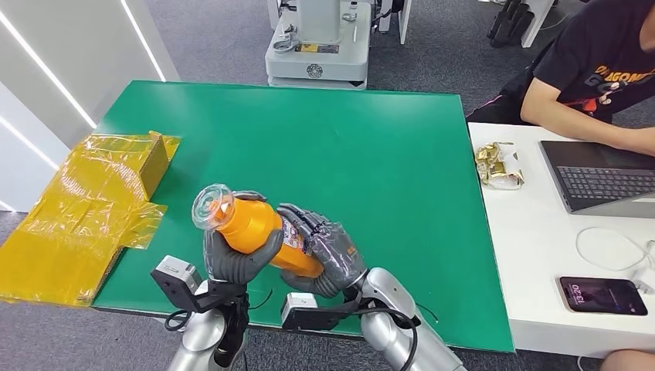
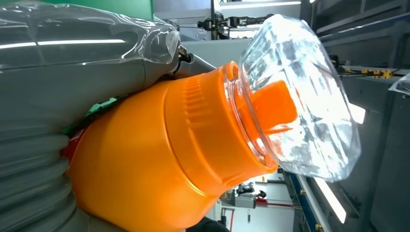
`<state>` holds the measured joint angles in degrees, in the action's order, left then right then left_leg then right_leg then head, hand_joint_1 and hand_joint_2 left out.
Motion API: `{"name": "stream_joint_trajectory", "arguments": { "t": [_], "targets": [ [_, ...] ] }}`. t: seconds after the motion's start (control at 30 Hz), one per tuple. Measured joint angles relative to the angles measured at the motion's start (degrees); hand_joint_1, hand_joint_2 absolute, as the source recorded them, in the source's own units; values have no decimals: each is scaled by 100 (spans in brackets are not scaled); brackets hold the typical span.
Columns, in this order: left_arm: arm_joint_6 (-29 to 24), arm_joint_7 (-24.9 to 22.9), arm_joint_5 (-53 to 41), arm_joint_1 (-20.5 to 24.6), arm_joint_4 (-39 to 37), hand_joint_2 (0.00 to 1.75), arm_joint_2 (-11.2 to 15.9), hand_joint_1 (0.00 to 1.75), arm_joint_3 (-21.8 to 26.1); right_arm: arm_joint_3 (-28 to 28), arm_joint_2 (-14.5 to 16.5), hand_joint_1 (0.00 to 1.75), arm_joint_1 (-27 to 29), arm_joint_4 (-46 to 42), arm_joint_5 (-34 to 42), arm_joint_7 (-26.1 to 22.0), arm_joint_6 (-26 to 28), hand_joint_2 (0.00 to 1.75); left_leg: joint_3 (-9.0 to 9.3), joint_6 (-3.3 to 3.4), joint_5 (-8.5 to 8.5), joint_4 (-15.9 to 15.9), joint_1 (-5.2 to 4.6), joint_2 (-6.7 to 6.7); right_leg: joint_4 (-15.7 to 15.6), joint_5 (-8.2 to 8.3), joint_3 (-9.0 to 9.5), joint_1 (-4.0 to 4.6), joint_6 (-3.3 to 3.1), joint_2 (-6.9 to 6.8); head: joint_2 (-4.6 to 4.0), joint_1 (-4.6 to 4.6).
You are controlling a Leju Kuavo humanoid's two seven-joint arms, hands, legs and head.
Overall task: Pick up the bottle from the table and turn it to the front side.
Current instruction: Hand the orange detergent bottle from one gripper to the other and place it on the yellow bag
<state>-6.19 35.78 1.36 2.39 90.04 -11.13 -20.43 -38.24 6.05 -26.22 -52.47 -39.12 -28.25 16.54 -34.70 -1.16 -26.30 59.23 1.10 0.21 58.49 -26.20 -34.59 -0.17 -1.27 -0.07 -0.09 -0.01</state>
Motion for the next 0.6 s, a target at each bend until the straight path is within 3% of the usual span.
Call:
{"name": "stream_joint_trajectory", "arguments": {
  "t": [0.27, 0.6],
  "targets": [
    [-87, -39, -95, -4, 3, 175, -2, 175, 32, -2, 14, 0, 163, -238, 239, 20, 258, 175, 0, 0, 0, 0, 0, 0, 0, 0, 0, 0, 0, 0, 0, -1],
    [-496, -111, -817, -61, 203, 175, 33, 175, 260, 34, -17, 0, 958, -1692, 1082, -153, 865, 175, 0, -2, -2, -1, 0, 1, 0, -3, -1, 0, -2, 1, 0, 0]
  ]
}}
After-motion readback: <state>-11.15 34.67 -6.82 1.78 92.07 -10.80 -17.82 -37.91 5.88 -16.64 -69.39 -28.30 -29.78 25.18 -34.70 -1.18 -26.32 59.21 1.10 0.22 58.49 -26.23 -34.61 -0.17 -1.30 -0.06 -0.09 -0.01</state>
